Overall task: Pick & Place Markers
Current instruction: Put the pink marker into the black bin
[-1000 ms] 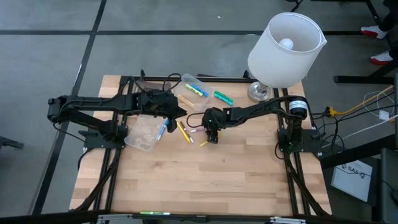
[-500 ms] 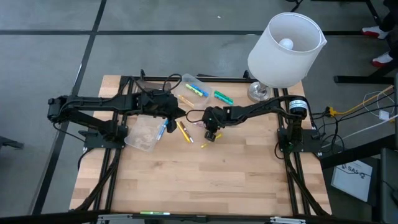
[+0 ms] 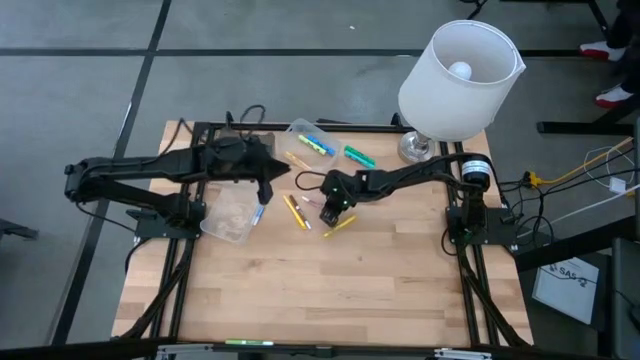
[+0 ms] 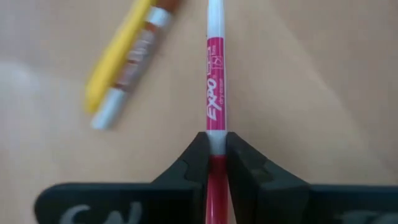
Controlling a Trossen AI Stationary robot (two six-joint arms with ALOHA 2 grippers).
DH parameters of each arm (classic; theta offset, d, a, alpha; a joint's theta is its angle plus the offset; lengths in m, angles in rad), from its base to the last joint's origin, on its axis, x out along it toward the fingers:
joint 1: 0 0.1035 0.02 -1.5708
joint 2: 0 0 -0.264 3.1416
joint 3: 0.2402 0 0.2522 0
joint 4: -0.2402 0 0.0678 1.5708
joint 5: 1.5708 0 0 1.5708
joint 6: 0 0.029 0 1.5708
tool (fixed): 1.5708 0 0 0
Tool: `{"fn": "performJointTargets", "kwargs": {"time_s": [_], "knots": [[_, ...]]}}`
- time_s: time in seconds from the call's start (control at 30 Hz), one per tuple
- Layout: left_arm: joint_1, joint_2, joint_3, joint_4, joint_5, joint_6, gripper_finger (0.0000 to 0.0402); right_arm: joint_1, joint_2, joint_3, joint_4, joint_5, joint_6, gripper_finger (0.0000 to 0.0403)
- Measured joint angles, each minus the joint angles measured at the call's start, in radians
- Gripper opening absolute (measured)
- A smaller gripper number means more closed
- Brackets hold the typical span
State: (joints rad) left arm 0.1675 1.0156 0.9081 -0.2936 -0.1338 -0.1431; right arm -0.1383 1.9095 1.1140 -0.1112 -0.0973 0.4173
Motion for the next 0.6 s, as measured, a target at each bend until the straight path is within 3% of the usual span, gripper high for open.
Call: {"fn": "performJointTargets", "kwargs": {"time_s": [0.37,0.6], "knots": [[0.046,-0.167,0.0,0.005,-0.112,0.0,0.0042,0.0,-0.002,0.122,0.002,-0.025,0.023,0.0038],[0.058,-0.209,0.0,0.005,-0.114,0.0,0.0038,0.0,-0.006,0.161,0.075,-0.064,-0.013,0.0039]]}}
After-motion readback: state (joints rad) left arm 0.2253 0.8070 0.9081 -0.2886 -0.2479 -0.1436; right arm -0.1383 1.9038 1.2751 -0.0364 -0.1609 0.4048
